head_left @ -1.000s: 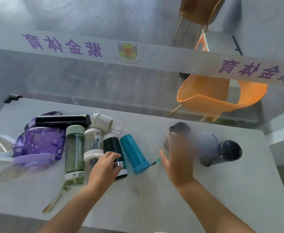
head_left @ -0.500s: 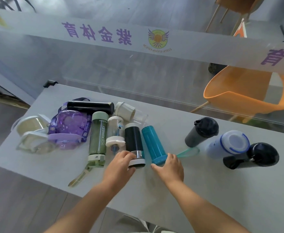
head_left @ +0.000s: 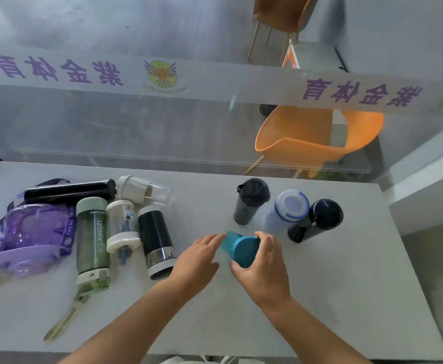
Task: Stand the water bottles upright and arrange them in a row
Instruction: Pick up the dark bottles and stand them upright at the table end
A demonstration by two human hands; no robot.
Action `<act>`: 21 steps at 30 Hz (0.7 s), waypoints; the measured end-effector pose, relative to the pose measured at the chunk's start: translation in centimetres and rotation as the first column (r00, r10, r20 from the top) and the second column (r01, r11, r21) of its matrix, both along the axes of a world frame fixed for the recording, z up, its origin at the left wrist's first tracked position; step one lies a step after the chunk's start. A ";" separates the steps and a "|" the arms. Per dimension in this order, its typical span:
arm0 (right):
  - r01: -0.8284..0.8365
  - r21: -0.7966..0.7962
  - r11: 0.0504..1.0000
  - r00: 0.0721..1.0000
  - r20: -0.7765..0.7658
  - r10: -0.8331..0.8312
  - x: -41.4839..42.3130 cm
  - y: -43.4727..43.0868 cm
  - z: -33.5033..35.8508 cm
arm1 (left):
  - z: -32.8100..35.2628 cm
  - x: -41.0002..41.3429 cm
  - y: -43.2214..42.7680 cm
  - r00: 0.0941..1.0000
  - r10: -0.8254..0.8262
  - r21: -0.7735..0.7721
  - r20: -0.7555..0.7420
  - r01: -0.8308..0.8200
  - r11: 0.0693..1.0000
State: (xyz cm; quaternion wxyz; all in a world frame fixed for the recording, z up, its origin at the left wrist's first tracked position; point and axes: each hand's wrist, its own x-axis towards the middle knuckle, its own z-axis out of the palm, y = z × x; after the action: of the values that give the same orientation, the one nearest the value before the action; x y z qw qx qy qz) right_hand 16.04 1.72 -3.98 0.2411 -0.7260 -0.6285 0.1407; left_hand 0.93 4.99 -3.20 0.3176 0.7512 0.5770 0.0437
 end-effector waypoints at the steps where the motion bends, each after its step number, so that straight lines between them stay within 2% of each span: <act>1: 0.020 0.003 1.000 1.000 0.019 -0.020 0.5 -0.1 0.2 | 0.0 0.8 0.1 0.999 -0.034 -0.015 0.005 0.035 0.999; 4: 0.100 0.000 0.995 0.994 0.045 -0.100 2.0 -0.2 0.8 | -0.4 3.0 0.0 0.994 -0.090 -0.058 0.055 0.093 0.994; 7: 0.160 -0.012 0.987 0.986 0.048 -0.159 3.2 0.3 1.2 | -0.9 4.8 0.0 0.990 -0.070 -0.099 0.124 0.082 0.992; 11: 0.145 -0.006 0.989 0.988 0.055 -0.144 4.7 0.7 1.2 | -1.2 6.6 0.3 0.978 -0.048 -0.094 0.202 0.068 0.993; 16: 0.124 0.004 0.992 0.989 0.083 -0.124 5.9 0.2 0.8 | -1.5 7.6 0.3 0.972 -0.045 -0.078 0.231 0.064 0.995; 21: 0.108 0.009 0.994 0.973 0.204 -0.108 6.3 -0.1 1.0 | -1.6 7.5 -0.2 0.974 -0.041 -0.086 0.223 0.061 0.994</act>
State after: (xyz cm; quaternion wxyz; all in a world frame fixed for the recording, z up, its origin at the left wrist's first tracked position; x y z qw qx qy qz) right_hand 22.38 1.65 -2.97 0.1819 -0.7698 -0.6095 0.0526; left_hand 8.46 4.79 -4.82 0.4150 0.7409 0.5201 0.0920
